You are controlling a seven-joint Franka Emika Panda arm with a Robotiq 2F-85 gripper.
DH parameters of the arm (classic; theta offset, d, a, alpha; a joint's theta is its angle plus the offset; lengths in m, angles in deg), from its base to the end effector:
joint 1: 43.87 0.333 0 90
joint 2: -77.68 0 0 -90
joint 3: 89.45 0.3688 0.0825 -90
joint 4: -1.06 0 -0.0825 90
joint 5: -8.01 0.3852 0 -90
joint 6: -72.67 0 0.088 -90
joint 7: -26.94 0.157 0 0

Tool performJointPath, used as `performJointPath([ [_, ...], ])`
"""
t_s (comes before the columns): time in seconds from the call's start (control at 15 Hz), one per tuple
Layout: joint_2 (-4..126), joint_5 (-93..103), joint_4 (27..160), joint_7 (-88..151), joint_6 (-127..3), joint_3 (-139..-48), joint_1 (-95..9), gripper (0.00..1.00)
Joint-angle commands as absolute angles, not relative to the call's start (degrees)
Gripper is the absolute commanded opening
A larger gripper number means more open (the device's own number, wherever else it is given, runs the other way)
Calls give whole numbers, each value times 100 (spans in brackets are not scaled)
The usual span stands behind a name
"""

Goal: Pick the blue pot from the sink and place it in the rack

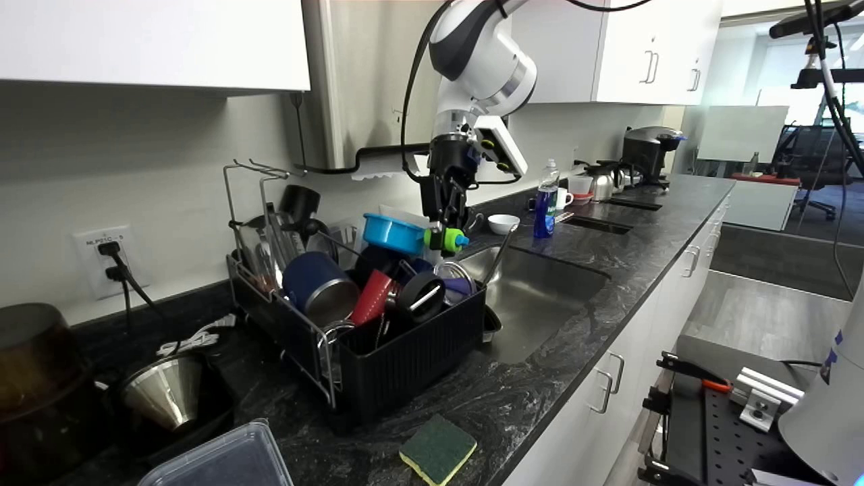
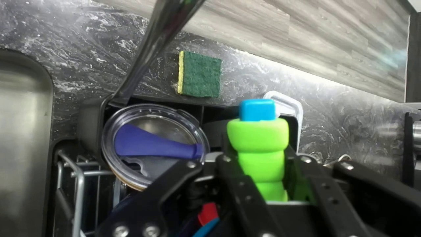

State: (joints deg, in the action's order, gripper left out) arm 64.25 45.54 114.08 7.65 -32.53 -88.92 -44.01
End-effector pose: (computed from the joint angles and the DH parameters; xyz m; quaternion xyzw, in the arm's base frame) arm 0.5651 0.0819 0.3534 -0.9405 -0.0210 0.1246 0.3153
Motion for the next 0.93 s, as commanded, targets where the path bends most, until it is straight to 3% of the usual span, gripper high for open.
performJointPath([
  [0.0,6474,4643,11489,715,-3268,-8771,-4454,8],
  [0.87,6264,4590,11555,676,-3310,-8707,-4485,8],
])
